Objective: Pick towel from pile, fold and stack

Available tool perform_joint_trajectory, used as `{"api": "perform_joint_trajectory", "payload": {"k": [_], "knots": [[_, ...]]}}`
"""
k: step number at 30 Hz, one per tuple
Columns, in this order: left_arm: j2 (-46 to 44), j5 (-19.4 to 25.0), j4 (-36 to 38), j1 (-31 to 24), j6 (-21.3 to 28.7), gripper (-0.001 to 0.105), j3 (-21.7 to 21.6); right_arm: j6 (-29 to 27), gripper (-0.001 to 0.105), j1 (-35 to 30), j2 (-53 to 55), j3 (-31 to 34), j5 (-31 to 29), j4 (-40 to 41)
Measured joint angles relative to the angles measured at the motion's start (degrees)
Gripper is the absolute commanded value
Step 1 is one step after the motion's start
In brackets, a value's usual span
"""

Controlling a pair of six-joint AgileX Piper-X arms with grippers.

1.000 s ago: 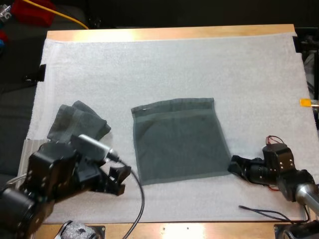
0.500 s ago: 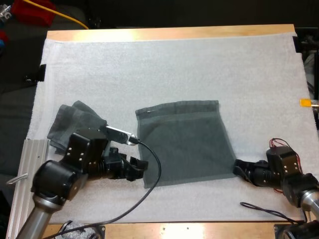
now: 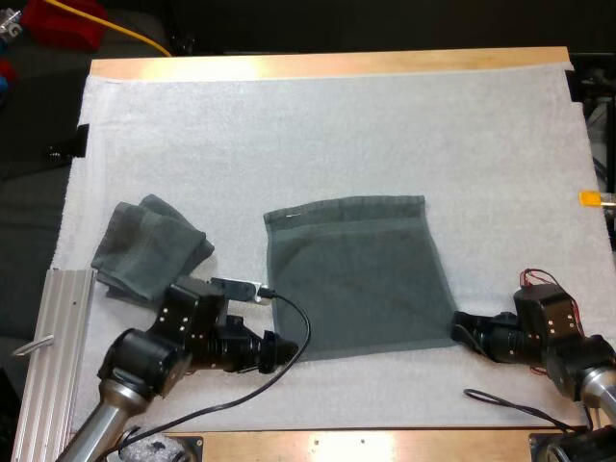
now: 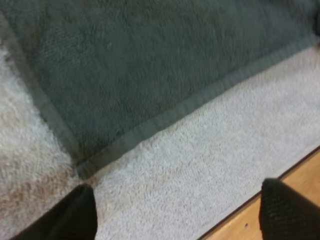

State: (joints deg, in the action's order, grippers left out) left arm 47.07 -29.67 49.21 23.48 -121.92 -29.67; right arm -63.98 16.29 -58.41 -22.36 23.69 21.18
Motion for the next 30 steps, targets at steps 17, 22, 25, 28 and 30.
{"api": "perform_joint_trajectory", "payload": {"k": [17,22,25,28,30], "knots": [[19.9,-0.7,-8.1,0.0,-1.1,0.066,0.9,0.0,0.001,0.0,0.0,0.0,0.0,0.1],[25.0,-4.3,-11.6,0.0,-1.1,0.066,0.9,0.0,0.001,0.0,0.0,0.0,0.0,0.1],[27.3,-4.8,-12.6,0.0,-1.1,0.066,0.9,0.0,0.001,0.0,0.0,0.0,0.0,0.1],[29.0,-4.8,-13.1,0.0,-1.1,0.066,0.9,0.0,0.001,0.0,0.0,0.0,0.0,0.1],[29.4,-4.8,-13.1,0.0,-1.2,0.066,0.7,0.0,0.001,0.0,0.0,0.0,0.0,0.1]]}}
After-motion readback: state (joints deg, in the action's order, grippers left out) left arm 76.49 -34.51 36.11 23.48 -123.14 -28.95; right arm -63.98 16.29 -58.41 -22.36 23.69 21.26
